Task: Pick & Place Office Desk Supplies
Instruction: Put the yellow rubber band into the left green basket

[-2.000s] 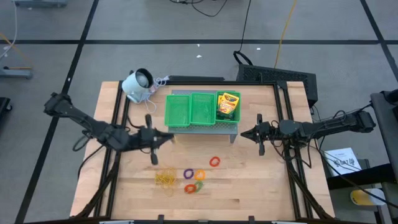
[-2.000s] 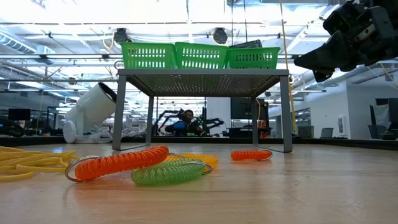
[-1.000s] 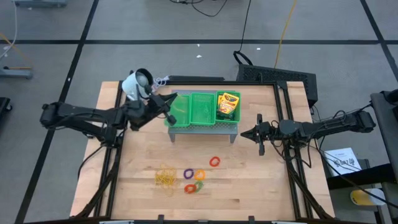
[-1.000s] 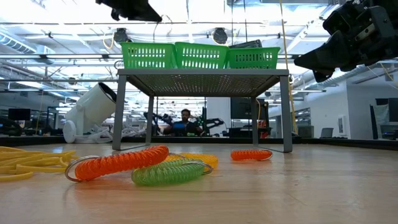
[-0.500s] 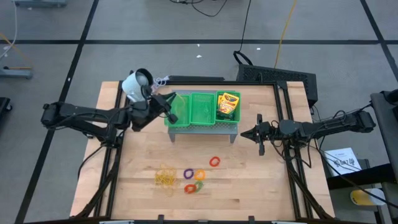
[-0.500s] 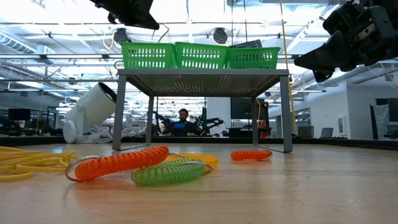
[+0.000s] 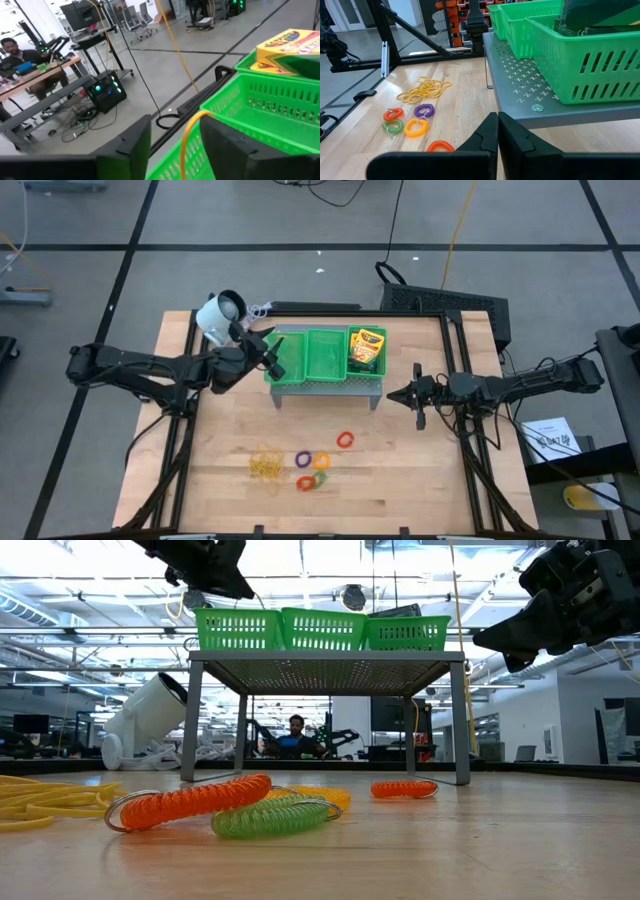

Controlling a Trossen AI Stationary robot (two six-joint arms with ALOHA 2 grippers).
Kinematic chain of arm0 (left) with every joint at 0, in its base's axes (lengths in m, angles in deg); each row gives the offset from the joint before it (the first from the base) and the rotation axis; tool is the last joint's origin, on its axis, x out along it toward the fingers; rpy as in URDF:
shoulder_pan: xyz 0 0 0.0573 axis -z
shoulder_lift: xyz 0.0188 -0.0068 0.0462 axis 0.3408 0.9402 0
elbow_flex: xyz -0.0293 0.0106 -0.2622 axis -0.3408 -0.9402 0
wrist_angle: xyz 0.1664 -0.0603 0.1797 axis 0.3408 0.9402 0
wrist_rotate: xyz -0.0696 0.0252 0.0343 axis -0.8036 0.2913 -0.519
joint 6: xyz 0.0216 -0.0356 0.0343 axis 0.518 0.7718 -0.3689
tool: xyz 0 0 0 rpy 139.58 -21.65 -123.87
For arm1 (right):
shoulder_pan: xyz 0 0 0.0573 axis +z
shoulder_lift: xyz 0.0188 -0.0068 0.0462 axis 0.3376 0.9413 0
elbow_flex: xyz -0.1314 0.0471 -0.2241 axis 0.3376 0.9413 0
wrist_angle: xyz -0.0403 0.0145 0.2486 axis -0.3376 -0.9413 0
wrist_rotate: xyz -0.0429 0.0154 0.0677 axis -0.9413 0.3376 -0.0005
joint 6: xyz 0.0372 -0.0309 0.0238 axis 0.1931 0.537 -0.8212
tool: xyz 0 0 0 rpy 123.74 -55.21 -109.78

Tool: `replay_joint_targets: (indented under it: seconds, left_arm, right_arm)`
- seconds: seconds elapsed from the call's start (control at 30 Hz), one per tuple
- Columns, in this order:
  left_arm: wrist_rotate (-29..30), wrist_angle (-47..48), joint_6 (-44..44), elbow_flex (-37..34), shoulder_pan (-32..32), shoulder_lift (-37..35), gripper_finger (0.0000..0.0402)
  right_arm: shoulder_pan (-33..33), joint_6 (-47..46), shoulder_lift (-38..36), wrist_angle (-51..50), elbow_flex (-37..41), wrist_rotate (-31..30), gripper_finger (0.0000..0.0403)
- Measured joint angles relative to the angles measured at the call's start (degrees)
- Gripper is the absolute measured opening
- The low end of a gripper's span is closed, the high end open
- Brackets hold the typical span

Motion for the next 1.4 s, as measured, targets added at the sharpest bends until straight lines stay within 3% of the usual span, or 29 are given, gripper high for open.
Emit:
replay_joint_targets:
  seconds: [0.23,0.6,0.83,1.07,1.4]
  left_arm:
    - [-0.21,1.92,3.06,0.0,3.5,0.0,0.021]
    - [-4.87,4.64,13.92,0.0,5.33,-1.39,0.0212]
    - [-5.69,4.52,28.47,0.04,2.65,-4.89,0.0212]
    - [-12.87,7.47,38.96,0.04,-0.63,-6.5,0.0212]
    - [-19.22,13.83,38.71,0.0,-2.5,-5.6,0.0212]
  right_arm:
    - [0.0,0.15,0.0,0.0,0.0,0.0,0.0]
    - [0.0,-0.02,0.0,0.0,0.0,0.0,0.0]
    - [0.0,-0.04,0.0,-0.01,0.0,0.0,0.0]
    - [0.0,-0.04,0.0,0.0,0.0,0.0,0.0]
    - [0.0,-0.04,0.0,-0.02,0.0,0.01,0.0]
